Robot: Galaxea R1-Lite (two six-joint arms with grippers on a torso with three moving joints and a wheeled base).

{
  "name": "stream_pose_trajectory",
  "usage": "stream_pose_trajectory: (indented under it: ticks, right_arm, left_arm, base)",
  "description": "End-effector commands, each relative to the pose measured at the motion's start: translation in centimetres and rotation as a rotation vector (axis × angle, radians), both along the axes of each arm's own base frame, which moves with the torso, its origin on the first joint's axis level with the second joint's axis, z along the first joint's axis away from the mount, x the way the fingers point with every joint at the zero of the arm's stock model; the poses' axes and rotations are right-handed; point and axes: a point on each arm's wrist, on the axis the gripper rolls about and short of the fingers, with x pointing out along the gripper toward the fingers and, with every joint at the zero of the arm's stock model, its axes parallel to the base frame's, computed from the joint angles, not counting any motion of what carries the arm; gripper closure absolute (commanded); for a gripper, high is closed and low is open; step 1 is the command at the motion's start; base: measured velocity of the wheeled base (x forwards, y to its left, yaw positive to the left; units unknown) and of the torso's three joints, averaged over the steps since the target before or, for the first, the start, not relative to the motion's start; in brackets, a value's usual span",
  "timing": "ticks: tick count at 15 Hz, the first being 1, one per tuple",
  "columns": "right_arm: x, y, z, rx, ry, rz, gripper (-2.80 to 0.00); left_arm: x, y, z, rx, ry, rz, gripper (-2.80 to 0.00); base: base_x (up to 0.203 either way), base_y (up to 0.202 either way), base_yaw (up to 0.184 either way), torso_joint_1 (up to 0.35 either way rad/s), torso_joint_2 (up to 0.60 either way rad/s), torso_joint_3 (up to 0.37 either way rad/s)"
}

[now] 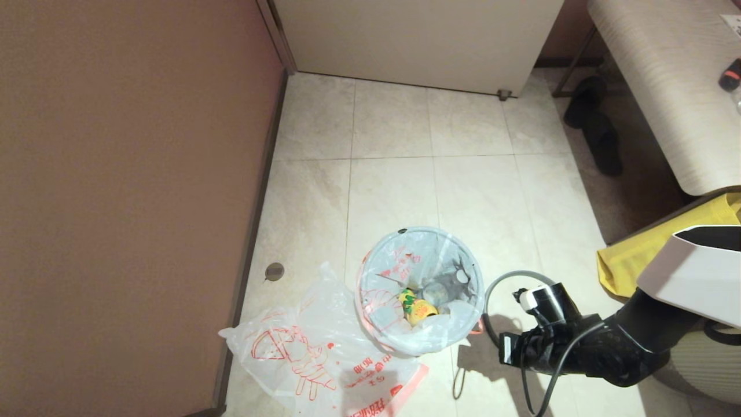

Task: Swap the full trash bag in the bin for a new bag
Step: Place the trash bag on the floor

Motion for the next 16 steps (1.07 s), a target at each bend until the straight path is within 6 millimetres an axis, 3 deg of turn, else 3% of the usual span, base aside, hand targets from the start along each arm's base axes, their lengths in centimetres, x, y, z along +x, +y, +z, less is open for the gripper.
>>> stream_pose_trajectory:
  ticks: [1, 6, 12, 16]
  right_arm:
    - [-0.4, 0.4, 0.5, 0.036, -0.051, 0.022, -2.80]
    - [0.0, 1.2, -0.9, 0.033, -0.090, 0.047, -2.80]
    - [1.4, 1.7, -3.0, -0.097, -0.203, 0.065, -2.80]
    - [4.2, 3.0, -3.6, -0.134, -0.280, 0.095, -2.80]
  left_arm:
    - [0.0, 0.0, 0.0, -0.001, -0.001, 0.001, 0.00]
    - [0.0, 0.0, 0.0, -0.001, 0.001, 0.001, 0.00]
    - [0.0, 0.0, 0.0, -0.001, 0.001, 0.001, 0.00]
    - [0.0, 0.0, 0.0, -0.001, 0.001, 0.001, 0.00]
  base:
    - [0.000, 0.000, 0.000, 0.000, 0.00, 0.000]
    - [0.000, 0.000, 0.000, 0.000, 0.00, 0.000]
    - [0.000, 0.000, 0.000, 0.000, 0.00, 0.000]
    - [0.000, 0.000, 0.000, 0.000, 0.00, 0.000]
